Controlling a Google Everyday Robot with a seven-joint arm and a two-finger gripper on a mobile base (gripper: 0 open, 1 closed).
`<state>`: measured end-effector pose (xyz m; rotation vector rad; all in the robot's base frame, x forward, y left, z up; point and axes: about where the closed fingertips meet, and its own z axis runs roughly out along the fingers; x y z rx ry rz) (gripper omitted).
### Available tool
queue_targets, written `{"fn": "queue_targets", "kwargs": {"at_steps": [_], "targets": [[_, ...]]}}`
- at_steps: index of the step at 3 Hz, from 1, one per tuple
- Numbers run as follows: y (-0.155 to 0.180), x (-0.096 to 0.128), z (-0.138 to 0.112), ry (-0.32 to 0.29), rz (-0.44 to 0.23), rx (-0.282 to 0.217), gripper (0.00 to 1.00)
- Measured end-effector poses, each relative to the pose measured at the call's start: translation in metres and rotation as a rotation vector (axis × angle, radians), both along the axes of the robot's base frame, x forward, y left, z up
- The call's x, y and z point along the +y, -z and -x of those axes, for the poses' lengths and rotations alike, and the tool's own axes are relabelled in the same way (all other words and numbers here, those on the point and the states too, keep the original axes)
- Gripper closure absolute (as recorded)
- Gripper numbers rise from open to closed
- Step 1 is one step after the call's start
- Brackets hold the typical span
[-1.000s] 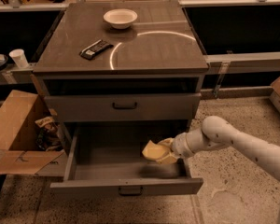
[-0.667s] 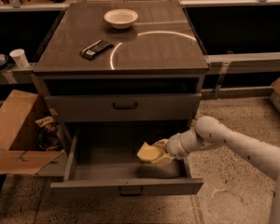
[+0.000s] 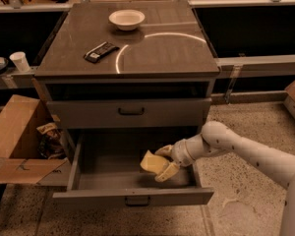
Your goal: Place sponge into middle drawer
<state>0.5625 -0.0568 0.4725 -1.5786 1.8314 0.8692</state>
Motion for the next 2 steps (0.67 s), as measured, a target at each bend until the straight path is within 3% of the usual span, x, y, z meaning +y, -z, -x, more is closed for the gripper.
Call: {"fn": "queue_targets", "kwargs": {"at_steps": [1,2], "targets": [[-0.006,-0.009,-0.003,0.016,-0.024,-0.018,0.0],[-0.022,-0.032,0.001,0.06,-0.085,-0.06,0.0]]}}
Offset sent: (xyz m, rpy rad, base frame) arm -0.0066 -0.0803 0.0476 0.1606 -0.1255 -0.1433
